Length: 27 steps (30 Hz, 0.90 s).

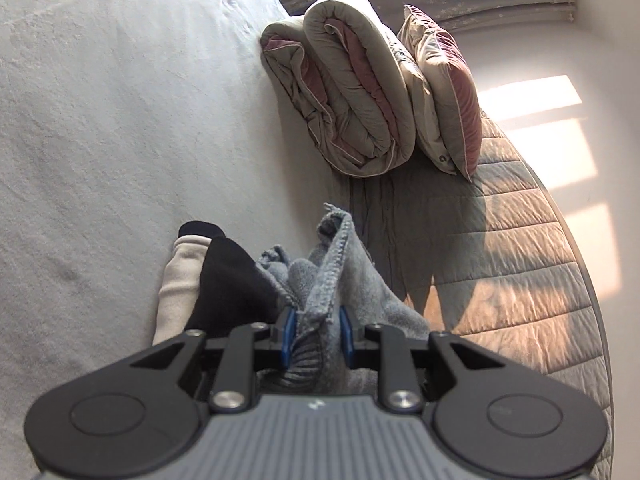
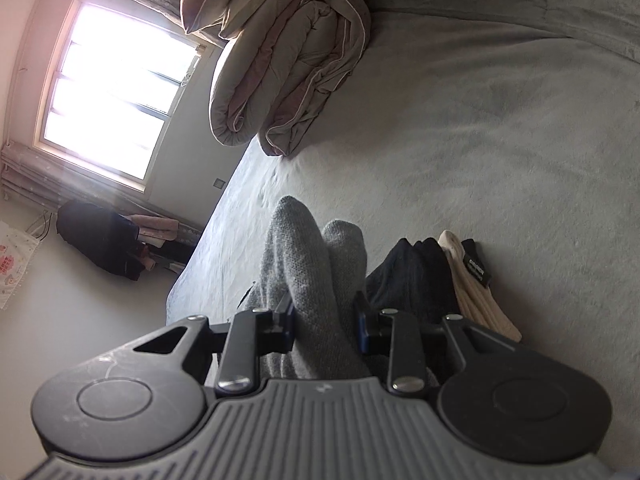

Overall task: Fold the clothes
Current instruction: 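Carry the sweater with both grippers onto the black-and-cream clothes stack, then lower the sweater onto the stack and open both grippers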

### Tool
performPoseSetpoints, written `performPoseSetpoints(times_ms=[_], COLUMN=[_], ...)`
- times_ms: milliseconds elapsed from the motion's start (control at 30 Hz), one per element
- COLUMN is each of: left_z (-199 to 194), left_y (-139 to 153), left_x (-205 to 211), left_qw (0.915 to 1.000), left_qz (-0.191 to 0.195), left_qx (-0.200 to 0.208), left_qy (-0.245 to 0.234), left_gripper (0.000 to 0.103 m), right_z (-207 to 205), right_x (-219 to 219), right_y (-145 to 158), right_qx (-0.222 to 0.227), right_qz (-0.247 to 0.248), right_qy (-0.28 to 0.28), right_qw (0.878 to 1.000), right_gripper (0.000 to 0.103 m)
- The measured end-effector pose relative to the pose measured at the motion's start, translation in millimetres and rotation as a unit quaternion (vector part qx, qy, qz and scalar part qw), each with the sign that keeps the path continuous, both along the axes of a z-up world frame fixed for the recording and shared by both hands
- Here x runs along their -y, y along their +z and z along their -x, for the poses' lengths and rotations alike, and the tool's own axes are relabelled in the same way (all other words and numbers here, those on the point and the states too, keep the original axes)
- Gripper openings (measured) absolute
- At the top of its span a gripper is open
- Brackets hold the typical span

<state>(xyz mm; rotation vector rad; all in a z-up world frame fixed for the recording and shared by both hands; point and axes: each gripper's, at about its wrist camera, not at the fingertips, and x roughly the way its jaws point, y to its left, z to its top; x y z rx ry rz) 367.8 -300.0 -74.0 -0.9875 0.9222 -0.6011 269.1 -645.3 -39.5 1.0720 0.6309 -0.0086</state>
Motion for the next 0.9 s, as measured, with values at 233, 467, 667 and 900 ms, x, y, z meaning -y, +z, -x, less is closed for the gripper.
performPoseSetpoints(times_ms=[233, 467, 667, 900], left_z=[-15, -5, -6, -13], left_y=[-25, 12, 30, -2], left_x=[10, -2, 21, 50], left_qw=[0.9970, 0.9814, 0.9613, 0.9507], left_qz=[-0.064, -0.106, -0.152, -0.208], left_qx=[0.042, 0.156, 0.229, 0.229], left_qy=[-0.004, 0.035, 0.019, -0.014], left_gripper=[0.036, 0.036, 0.035, 0.032], right_z=[-3, 24, 13, -23], right_x=[14, 12, -27, -50], right_y=[-51, -21, 11, -16], right_qx=[0.022, 0.092, 0.145, 0.108], right_qz=[0.013, 0.097, 0.244, 0.326], right_qy=[-0.026, -0.053, -0.037, -0.010], right_qw=[0.999, 0.990, 0.958, 0.939], right_gripper=[0.045, 0.049, 0.041, 0.028])
